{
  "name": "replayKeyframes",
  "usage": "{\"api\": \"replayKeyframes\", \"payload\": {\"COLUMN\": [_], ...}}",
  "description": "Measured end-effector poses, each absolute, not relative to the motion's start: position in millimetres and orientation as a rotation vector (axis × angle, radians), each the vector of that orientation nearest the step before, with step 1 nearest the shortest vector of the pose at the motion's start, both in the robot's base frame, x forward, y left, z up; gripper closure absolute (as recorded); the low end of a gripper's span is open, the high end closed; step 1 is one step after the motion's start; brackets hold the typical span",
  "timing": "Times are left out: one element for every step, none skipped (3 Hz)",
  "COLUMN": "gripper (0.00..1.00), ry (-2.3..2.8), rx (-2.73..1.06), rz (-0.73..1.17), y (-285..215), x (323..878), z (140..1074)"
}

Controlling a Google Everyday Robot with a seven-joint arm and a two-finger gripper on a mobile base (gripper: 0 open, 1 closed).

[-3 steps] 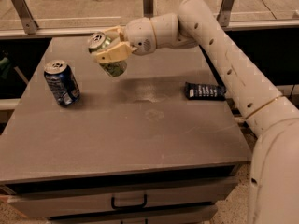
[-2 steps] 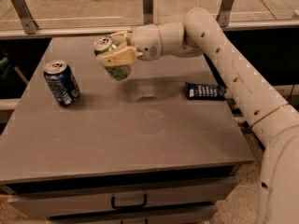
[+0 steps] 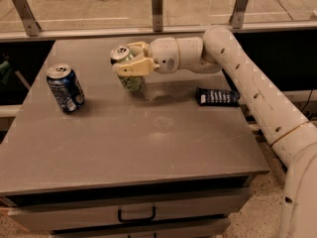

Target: Place green can upright

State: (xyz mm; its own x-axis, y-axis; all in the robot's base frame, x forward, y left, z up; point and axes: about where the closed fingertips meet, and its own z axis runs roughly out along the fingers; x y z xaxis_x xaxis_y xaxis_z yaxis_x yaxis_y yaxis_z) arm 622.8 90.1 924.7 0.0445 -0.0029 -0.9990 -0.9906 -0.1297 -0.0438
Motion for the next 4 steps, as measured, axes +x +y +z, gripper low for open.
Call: {"api": "replayKeyframes", "payload": {"gripper": [0.13, 0.0, 0.0, 0.0], "ry": [1.132, 1.159, 1.196, 1.248], "rx": [-1.331, -1.314, -1.302, -1.312], "rz": [1.264, 1.258, 1.23, 1.152], "y": [84, 77, 65, 45], "x": [623, 624, 624, 622], "z": [920, 915, 914, 926]}}
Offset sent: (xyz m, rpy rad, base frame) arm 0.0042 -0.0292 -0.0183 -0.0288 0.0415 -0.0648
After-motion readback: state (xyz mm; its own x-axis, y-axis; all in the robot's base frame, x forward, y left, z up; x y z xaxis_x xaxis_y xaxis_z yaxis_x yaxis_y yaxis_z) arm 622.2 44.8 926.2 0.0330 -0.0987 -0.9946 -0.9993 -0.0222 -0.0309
